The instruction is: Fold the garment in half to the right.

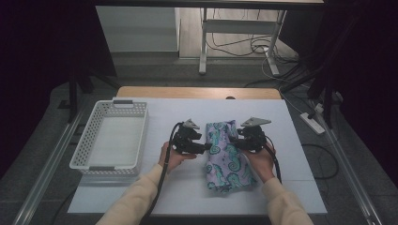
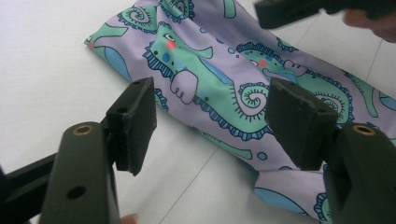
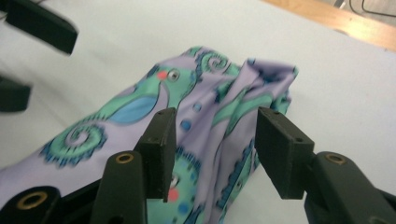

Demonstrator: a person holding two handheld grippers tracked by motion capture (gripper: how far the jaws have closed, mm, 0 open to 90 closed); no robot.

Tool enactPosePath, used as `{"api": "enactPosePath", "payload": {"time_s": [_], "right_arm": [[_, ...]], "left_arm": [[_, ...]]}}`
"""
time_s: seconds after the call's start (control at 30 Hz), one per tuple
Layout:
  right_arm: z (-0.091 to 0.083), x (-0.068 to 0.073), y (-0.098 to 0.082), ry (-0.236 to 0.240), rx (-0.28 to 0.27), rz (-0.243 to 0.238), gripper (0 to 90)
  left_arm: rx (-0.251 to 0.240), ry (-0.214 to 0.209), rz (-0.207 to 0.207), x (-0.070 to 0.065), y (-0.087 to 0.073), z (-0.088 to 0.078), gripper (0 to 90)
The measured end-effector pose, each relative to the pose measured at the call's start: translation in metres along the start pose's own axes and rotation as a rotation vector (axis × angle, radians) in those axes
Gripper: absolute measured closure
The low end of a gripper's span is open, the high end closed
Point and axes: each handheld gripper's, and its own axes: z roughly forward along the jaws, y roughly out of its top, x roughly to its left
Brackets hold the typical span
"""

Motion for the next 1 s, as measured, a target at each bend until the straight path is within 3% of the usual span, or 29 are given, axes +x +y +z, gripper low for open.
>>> {"api": "enactPosePath", "payload": {"time_s": [0.3,0.6,0.67,0.83,1.0], "right_arm": [[0.016,-0.010,0.018,-0.002,-0.006,-0.012,50.3],[0.034,-0.019,0.024,-0.014,0.038,-0.005,55.0],[0.037,-0.020,0.022,-0.013,0.055,0.001,59.3],[0.035,-0.024,0.020,-0.006,0.081,-0.010,81.2],[0.029,-0.024,0.020,-0.009,0.067,-0.018,83.5]], "left_arm": [[0.002,0.003,0.003,0.000,-0.001,0.000,33.8],[-0.006,0.008,-0.015,0.003,-0.003,-0.003,33.7],[-0.007,0.010,-0.014,0.003,-0.003,-0.004,33.7],[-0.005,0.008,-0.009,0.003,-0.003,-0.004,33.6],[-0.004,0.002,-0.012,0.003,-0.003,-0.002,33.6]]}}
